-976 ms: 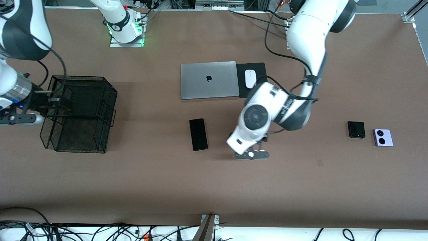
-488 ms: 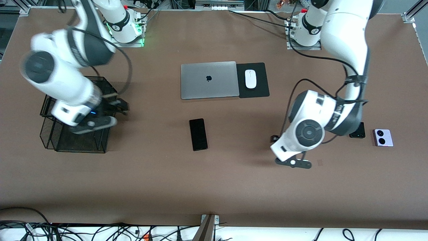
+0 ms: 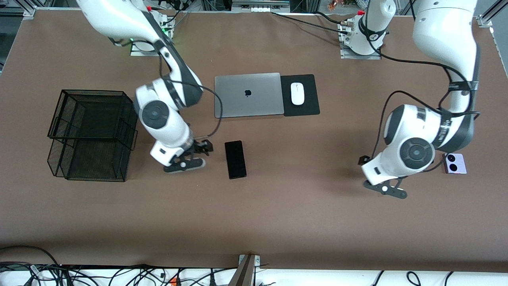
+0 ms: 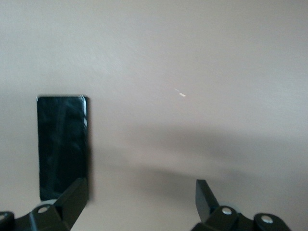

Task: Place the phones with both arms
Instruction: 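Grasp the bar phone with the right gripper while the left gripper reaches the flip phone, then lift the bar phone with the right gripper while the left gripper grasps the flip phone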

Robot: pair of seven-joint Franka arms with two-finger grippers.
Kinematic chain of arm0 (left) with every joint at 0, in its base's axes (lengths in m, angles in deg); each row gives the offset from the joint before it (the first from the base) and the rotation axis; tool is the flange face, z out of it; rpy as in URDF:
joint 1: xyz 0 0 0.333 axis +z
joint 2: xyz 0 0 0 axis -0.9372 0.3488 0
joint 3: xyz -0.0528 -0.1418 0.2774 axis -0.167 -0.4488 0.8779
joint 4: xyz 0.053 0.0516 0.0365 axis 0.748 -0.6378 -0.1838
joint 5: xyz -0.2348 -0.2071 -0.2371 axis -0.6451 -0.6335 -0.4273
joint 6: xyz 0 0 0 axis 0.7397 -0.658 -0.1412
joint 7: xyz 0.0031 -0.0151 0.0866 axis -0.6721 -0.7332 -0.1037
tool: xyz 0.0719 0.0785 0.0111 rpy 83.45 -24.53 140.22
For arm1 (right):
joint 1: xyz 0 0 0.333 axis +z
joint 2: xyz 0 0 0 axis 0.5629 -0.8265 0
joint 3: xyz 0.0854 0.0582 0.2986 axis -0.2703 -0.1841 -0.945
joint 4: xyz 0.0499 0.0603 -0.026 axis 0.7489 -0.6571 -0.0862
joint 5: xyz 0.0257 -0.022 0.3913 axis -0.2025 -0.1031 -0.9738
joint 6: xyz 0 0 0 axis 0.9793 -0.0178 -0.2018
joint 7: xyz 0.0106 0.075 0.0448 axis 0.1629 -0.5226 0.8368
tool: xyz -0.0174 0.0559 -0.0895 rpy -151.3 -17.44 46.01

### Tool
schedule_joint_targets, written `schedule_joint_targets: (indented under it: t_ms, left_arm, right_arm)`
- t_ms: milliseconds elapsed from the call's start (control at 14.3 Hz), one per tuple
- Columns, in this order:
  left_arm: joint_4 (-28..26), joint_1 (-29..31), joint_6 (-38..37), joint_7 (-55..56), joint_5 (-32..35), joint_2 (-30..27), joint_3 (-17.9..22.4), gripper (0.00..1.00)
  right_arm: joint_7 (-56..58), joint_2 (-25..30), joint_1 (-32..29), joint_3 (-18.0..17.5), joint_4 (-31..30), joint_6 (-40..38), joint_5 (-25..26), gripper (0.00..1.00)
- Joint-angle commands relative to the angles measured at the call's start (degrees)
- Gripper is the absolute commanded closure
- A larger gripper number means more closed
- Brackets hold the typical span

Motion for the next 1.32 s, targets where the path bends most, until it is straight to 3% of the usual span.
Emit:
schedule_joint_targets:
  t_ms: [0, 488, 767, 976, 1255]
  left_arm:
    - [-5.80, 5.12, 3.09, -8.83, 1.47, -4.43, -0.78, 0.00]
    - [-5.53, 7.87, 2.65, -12.81, 1.38, -4.43, -0.78, 0.00]
    - [-6.58, 14.53, 4.14, -12.72, 0.42, -4.96, -1.39, 0.00]
    - [-10.44, 17.53, 9.14, -12.02, -3.18, -5.22, -1.39, 0.00]
    - [-21.78, 20.08, 23.37, -11.14, -3.63, -6.37, -1.39, 0.00]
  right_arm:
    - [-5.44, -7.91, 2.90, 0.61, 9.51, 0.87, -1.05, 0.00]
    - [-9.49, -13.99, 7.73, 0.61, 16.47, 0.69, -1.05, 0.00]
    - [-8.79, -15.04, 8.44, 0.61, 16.39, 0.60, -0.52, 0.00]
    - [-6.86, -15.40, 8.71, 0.61, 16.21, 0.69, -0.43, 0.00]
    - [-5.19, -15.84, 8.79, 0.69, 15.86, 0.87, -0.43, 0.00]
